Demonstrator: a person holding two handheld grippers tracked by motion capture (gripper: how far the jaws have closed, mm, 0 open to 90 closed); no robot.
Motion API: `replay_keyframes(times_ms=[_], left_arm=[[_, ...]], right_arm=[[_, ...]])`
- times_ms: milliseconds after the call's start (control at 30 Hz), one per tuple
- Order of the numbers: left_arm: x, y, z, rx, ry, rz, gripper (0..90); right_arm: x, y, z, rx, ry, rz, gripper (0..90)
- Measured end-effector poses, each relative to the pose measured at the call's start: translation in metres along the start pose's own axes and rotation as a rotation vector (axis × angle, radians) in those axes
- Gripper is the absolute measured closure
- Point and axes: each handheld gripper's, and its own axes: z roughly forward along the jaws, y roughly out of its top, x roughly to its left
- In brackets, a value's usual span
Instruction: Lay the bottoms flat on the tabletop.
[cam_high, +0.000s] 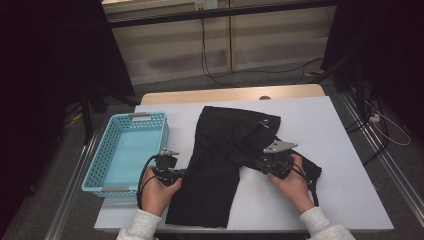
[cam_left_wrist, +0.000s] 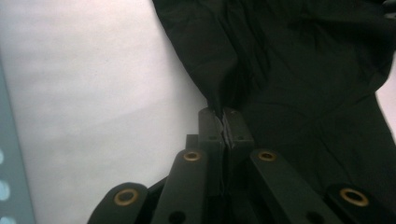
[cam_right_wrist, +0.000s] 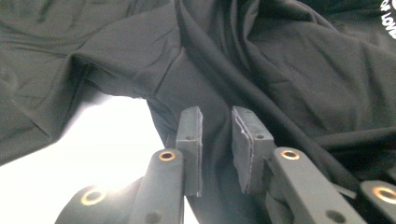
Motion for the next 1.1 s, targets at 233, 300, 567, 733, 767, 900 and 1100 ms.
replay_keyframes(times_ms=[233, 300, 567, 733, 767, 900, 1100], left_arm=[[0.005, 0.002, -0.010, -0.001, -0.001, -0.025, 88.2], [0.004, 0.002, -0.012, 0.002, -0.003, -0.026, 88.2], [0.004, 0.002, -0.014, 0.002, -0.004, -0.025, 88.1], [0.004, 0.002, -0.015, -0.005, -0.001, -0.027, 88.0], [0.004, 0.002, -0.016, 0.000, -0.005, -0.024, 87.9], [0.003, 0.002, -0.017, 0.007, 0.003, -0.019, 87.9], [0.003, 0.001, -0.016, -0.001, 0.008, -0.011, 87.2]], right_arm=[[-0.001, 0.000, -0.001, 0.008, 0.023, -0.004, 88.1], [0.001, 0.000, -0.001, 0.011, 0.034, -0.016, 89.0], [0.015, 0.003, -0.002, 0.021, 0.108, -0.036, 90.0], [0.024, 0.004, -0.002, 0.034, 0.118, -0.084, 89.9], [0.024, 0.003, -0.001, 0.033, 0.116, -0.084, 89.9], [0.020, 0.003, -0.003, 0.035, 0.115, -0.073, 89.9], [0.009, 0.000, -0.007, 0.034, 0.105, -0.039, 89.9]])
